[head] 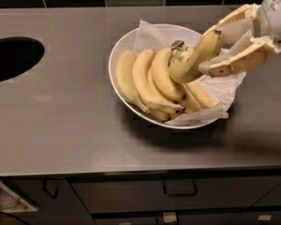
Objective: Pick banana from white bowl
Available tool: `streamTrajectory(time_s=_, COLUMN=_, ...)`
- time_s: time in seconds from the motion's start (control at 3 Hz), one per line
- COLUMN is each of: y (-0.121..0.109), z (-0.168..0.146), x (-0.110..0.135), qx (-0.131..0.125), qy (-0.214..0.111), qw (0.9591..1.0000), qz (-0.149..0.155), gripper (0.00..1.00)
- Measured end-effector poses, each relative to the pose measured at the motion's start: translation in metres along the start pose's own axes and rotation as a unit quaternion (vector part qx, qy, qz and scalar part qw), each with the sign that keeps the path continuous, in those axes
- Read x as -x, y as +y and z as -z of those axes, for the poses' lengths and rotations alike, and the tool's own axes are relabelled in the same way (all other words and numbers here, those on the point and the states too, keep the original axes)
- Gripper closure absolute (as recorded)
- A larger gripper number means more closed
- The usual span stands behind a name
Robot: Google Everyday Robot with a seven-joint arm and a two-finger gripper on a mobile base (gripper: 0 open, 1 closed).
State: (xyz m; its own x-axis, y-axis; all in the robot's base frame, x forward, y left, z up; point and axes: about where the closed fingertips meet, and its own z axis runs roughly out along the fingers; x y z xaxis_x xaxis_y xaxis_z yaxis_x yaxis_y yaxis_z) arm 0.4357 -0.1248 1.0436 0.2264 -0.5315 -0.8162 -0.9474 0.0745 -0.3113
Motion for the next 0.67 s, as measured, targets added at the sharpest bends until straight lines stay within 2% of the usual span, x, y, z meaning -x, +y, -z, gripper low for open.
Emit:
streamTrajectory(time_s=0.33, y=0.01, z=0.005, x=0.023, qx=0.038, qy=-0.066, qw=0.9966, qz=0.032, gripper=1.0)
streamTrajectory(time_s=0.67, y=0.02, z=0.018, x=0.045, qx=0.039, qy=-0.083, qw=0.9937, qz=0.063, gripper=1.0)
